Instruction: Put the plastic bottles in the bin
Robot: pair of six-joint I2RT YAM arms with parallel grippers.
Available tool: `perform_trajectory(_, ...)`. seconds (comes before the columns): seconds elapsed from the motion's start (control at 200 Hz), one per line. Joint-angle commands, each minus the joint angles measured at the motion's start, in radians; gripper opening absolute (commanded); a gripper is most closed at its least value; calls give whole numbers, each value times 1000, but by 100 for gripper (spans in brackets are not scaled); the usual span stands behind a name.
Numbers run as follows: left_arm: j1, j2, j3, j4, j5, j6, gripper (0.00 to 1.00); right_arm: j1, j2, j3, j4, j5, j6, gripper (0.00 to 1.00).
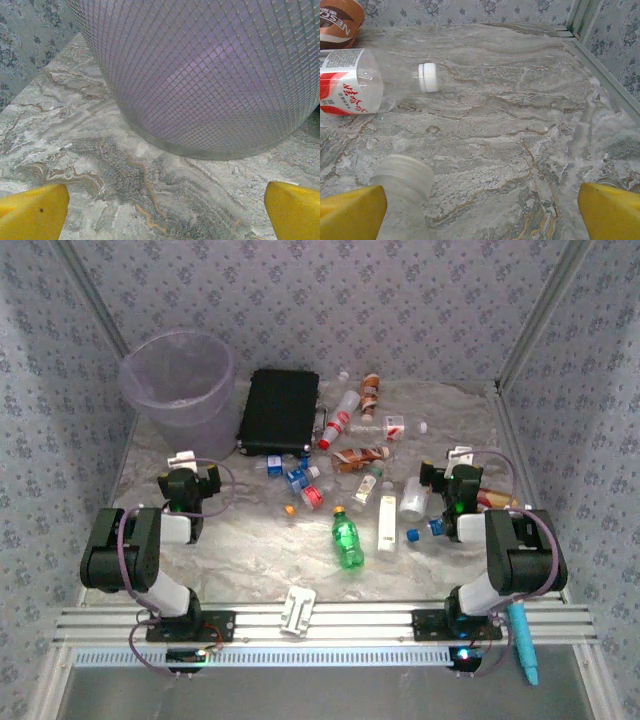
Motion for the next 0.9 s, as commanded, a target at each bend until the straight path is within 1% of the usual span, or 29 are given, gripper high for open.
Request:
perform_trajectory(0.0, -4, -5, 11, 30, -10, 5, 100, -6, 0, 1, -35, 4, -13, 100)
perform_trajectory(0.895, 6, -5, 15, 21, 11, -1, 100, -7, 1, 3, -39, 3, -11, 100)
